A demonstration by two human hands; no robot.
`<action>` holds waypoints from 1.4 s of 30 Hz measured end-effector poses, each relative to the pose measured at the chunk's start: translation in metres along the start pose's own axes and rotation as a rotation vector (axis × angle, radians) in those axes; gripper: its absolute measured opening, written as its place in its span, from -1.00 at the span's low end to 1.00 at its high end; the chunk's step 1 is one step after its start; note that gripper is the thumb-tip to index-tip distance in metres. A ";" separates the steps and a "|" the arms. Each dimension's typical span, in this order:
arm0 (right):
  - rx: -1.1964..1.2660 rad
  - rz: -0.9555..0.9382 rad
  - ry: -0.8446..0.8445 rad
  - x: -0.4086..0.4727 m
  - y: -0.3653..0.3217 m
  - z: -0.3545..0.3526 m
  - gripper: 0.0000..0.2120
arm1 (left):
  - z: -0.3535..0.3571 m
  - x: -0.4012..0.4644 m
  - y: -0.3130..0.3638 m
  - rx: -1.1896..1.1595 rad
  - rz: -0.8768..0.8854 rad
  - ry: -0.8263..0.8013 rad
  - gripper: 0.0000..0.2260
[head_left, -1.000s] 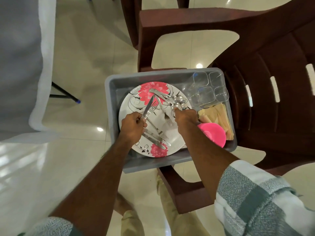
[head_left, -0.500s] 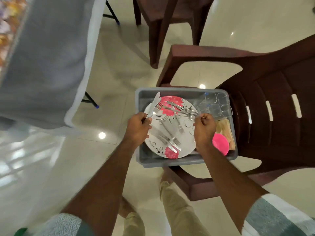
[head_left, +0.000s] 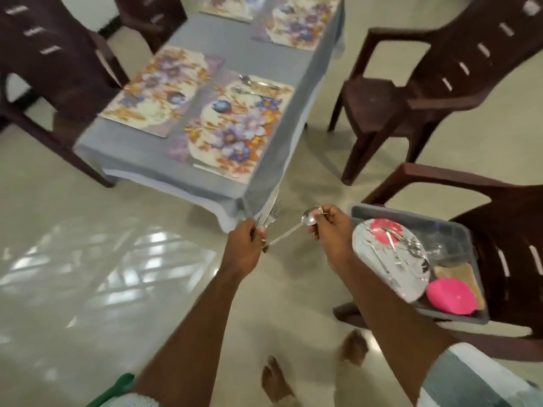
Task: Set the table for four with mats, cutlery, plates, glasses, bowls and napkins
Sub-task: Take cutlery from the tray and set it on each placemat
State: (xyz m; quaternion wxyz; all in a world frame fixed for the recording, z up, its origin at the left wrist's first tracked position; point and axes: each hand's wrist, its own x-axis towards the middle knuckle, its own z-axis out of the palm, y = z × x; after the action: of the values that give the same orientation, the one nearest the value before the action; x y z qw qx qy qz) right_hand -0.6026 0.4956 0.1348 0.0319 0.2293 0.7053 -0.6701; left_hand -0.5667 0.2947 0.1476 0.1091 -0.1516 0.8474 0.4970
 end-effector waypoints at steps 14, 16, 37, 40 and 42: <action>0.179 0.053 -0.209 -0.002 -0.072 0.289 -0.92 | -0.246 0.048 -0.055 -0.086 -0.125 0.236 -0.84; 0.198 0.082 -0.197 0.011 -0.079 0.318 -0.92 | -0.268 0.071 -0.058 -0.079 -0.127 0.244 -0.84; 0.135 0.107 0.247 0.144 -0.127 0.627 -0.95 | -0.558 0.407 -0.088 0.011 -0.049 -0.059 -0.84; 0.162 0.130 0.415 0.135 -0.129 0.648 -0.94 | -0.580 0.446 -0.083 0.041 0.002 -0.211 -0.87; 0.179 0.147 0.525 0.130 -0.130 0.655 -0.91 | -0.586 0.470 -0.080 0.110 0.078 -0.270 -0.87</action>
State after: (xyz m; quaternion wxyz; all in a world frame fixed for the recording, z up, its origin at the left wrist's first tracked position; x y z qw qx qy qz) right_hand -0.9375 -0.0964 0.1442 -0.1235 0.4475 0.6089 -0.6433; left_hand -0.9949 -0.3245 0.2075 0.2108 -0.0441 0.8563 0.4694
